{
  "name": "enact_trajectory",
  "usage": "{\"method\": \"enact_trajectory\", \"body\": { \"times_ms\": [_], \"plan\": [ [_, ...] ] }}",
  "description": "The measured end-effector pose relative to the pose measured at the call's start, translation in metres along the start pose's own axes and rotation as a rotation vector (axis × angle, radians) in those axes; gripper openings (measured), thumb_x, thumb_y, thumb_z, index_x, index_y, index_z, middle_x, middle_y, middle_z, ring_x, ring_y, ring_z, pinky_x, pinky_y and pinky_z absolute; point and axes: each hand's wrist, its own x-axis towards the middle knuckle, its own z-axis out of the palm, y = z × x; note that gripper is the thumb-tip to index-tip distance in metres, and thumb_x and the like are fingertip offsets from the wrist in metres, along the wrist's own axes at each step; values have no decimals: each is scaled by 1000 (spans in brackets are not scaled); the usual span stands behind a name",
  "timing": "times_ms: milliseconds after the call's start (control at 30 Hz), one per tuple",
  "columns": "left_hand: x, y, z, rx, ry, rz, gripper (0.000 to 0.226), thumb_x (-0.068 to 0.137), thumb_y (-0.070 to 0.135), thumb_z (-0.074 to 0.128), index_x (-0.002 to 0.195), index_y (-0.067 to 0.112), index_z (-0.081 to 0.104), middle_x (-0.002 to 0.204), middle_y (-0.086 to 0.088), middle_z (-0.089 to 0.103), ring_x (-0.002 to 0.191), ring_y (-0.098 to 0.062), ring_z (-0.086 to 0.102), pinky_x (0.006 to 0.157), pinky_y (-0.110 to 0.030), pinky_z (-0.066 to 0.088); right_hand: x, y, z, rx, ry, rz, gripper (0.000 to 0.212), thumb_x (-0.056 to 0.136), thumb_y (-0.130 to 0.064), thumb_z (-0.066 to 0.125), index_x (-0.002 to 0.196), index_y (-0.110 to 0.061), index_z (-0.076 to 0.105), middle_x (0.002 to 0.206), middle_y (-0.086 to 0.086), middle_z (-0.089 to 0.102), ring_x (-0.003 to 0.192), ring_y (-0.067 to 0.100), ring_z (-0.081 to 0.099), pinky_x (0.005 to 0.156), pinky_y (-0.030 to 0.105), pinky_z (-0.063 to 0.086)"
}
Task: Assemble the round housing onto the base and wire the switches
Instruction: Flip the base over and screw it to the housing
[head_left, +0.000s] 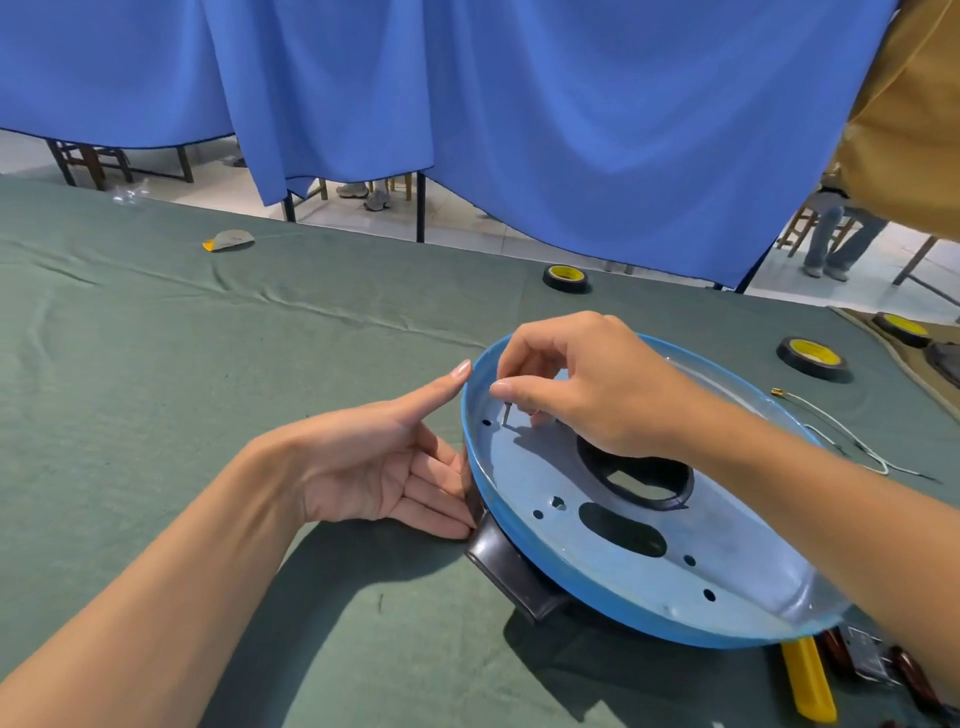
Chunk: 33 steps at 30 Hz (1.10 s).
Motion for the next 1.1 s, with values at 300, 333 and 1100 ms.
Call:
{"method": "enact_trajectory", "body": {
  "times_ms": [300, 333, 1100],
  "plan": [
    [-2, -2, 1, -27, -5, 51, 78, 66, 67, 69, 100, -2, 62, 75, -18, 68, 79, -33, 72, 71, -39, 59, 4, -7, -2, -24, -10, -45, 5, 86, -20, 70, 86, -15, 74, 72, -10, 70, 68, 2, 64, 64, 10, 44],
    [-2, -2, 1, -28, -7, 56, 75, 66, 66, 69, 96, -2, 64, 75, -18, 69, 78, -33, 72, 70, -39, 60, 5, -10, -2, -47, -20, -50, 5, 86, -19, 71, 86, -15, 74, 71, -11, 70, 67, 0, 63, 64, 7, 41],
    [4, 0, 10, 129, 53, 122, 73, 54, 73, 70, 72, 3, 63, 69, -19, 66, 64, -28, 71, 64, -35, 60, -7, -24, -5, -218, -109, 28, 20, 83, -17, 73, 73, -34, 69, 66, -14, 69, 63, -5, 61, 66, 17, 50]
  ]
}}
